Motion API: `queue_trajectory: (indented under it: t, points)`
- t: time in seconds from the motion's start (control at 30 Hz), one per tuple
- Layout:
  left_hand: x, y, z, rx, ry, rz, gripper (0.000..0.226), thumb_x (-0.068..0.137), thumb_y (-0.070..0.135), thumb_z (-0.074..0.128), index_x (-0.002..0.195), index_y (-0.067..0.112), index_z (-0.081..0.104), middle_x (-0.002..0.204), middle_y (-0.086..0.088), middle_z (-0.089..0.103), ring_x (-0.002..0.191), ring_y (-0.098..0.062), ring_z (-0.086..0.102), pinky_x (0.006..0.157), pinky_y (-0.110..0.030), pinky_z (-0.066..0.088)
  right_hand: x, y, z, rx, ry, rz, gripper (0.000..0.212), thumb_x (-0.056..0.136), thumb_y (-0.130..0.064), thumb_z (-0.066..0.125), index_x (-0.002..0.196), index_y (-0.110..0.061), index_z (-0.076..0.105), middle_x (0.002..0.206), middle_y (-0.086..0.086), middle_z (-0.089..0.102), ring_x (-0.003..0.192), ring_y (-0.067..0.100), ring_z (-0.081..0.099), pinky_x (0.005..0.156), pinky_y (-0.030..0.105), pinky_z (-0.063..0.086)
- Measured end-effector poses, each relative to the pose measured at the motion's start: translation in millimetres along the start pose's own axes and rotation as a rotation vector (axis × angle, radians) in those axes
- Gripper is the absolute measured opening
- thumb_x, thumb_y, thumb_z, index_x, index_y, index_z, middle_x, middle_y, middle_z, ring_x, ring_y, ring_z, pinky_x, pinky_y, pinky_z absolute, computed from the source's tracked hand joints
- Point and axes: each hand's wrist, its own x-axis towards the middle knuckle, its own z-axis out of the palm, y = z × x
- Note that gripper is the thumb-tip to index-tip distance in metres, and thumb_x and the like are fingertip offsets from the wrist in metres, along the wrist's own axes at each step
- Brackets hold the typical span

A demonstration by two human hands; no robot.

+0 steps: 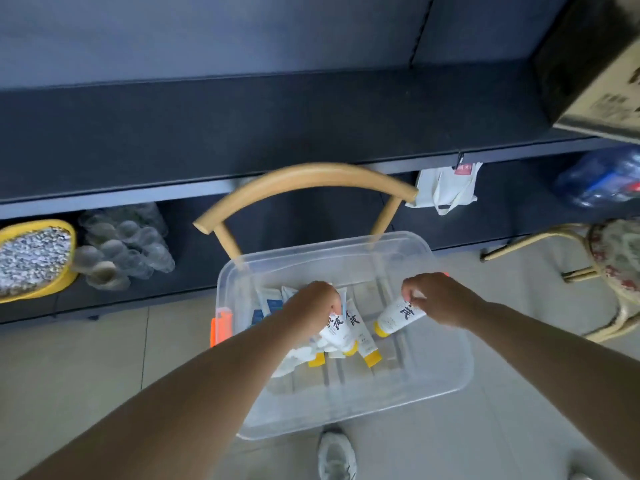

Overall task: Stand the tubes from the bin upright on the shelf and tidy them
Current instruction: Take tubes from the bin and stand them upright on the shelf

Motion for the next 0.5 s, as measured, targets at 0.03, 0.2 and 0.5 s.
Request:
queue_trajectory:
  t: [0.03, 0.2, 0.5]
  points:
    - [-10.6, 0.5, -15.9, -0.002, 0.01, -0.041, 0.032, 0.088, -0.001, 0.05, 0.109, 0.013, 0.069, 0.115, -0.006, 0.064, 0.107, -0.023, 0.059, 0.092, -0.028, 0.047, -10.9, -5.7, -12.6, 0.027, 0.004, 0.015, 0.018, 0.092, -0.01, 0.048, 0.088, -0.025, 0.056, 0.099, -0.004, 0.059, 0.086, 0.014, 0.05, 0.06, 0.014, 0.038]
    - [-75.2, 8.8, -112.6, 0.095, 0.034, -0.157, 0.027, 0.087, -0.002, 0.048, 0.106, 0.002, 0.067, 0.111, -0.009, 0.066, 0.104, -0.025, 0.061, 0.089, -0.029, 0.048, -65.8, -42.0, -79.2, 0.082, 0.014, 0.03, 0.033, 0.089, -0.012, 0.053, 0.069, -0.038, 0.055, 0.095, -0.011, 0.058, 0.093, 0.01, 0.06, 0.069, 0.011, 0.047]
    - [-193.8, 24.8, -319.8, 0.147, 0.304, -0.246, 0.024, 0.085, 0.001, 0.053, 0.065, 0.011, 0.061, 0.057, 0.001, 0.043, 0.072, -0.022, 0.053, 0.063, -0.026, 0.04, -164.1, -159.8, -278.2, 0.228, 0.345, -0.03, 0.015, 0.089, -0.013, 0.06, 0.096, -0.013, 0.074, 0.096, -0.002, 0.062, 0.083, 0.011, 0.062, 0.072, 0.021, 0.048]
